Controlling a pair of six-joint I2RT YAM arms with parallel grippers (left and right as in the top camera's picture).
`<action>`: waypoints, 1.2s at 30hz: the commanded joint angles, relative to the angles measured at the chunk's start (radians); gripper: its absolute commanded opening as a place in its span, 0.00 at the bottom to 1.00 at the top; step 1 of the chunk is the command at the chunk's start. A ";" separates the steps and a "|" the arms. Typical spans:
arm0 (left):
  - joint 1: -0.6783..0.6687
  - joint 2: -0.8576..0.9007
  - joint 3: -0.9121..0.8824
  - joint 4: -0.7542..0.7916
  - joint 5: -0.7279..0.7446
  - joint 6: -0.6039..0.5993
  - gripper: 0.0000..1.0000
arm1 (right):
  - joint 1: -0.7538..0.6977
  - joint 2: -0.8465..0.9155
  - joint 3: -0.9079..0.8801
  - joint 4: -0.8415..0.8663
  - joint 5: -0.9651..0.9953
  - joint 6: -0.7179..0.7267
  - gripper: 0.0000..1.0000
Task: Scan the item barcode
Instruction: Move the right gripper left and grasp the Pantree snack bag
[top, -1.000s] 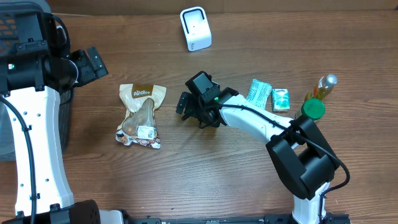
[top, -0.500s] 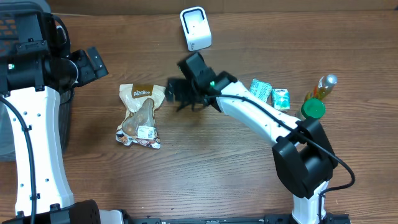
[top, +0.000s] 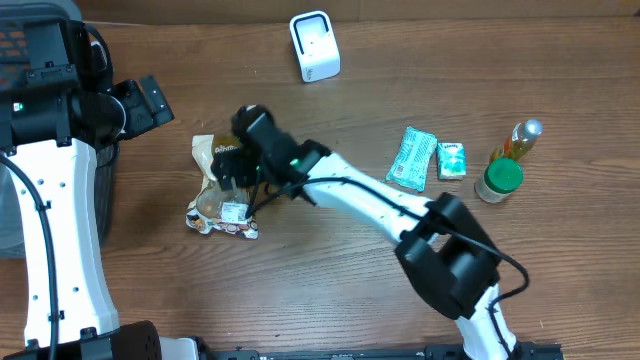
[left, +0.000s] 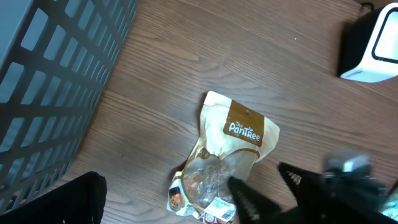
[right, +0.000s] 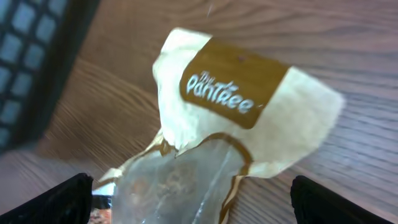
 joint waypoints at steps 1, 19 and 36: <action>-0.002 0.001 0.007 0.000 0.000 0.011 0.99 | 0.016 0.026 0.003 0.032 0.047 -0.088 0.99; -0.002 0.001 0.007 0.000 0.000 0.011 1.00 | 0.015 0.158 -0.007 0.178 0.187 -0.091 1.00; -0.002 0.001 0.007 0.000 0.000 0.011 1.00 | -0.224 -0.063 -0.006 -0.444 0.331 0.256 1.00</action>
